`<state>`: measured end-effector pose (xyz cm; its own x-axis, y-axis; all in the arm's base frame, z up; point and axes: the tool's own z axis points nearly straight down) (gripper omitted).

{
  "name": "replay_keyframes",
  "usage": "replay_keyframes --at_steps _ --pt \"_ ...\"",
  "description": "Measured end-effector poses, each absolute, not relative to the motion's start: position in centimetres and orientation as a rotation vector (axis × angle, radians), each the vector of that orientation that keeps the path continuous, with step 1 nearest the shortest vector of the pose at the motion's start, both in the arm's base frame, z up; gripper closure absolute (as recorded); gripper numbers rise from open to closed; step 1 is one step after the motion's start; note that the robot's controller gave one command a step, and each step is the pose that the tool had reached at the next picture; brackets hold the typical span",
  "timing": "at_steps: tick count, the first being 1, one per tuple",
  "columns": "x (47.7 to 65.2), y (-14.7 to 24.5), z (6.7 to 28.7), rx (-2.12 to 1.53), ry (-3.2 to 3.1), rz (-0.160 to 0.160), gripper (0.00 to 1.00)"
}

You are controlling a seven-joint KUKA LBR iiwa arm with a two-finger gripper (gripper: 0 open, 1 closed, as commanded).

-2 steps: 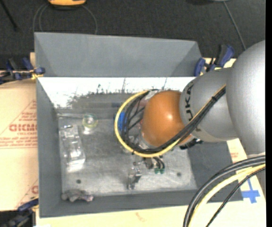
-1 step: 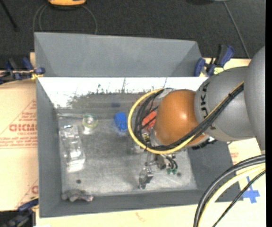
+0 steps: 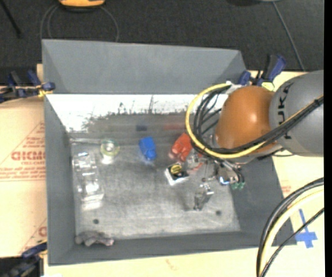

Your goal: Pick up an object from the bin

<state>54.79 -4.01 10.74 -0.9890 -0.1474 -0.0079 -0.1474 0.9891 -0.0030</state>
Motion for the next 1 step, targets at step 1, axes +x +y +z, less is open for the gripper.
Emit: replay_keyframes --at_steps 1 --pt "59.22 -1.55 11.23 0.054 3.134 0.002 0.00"
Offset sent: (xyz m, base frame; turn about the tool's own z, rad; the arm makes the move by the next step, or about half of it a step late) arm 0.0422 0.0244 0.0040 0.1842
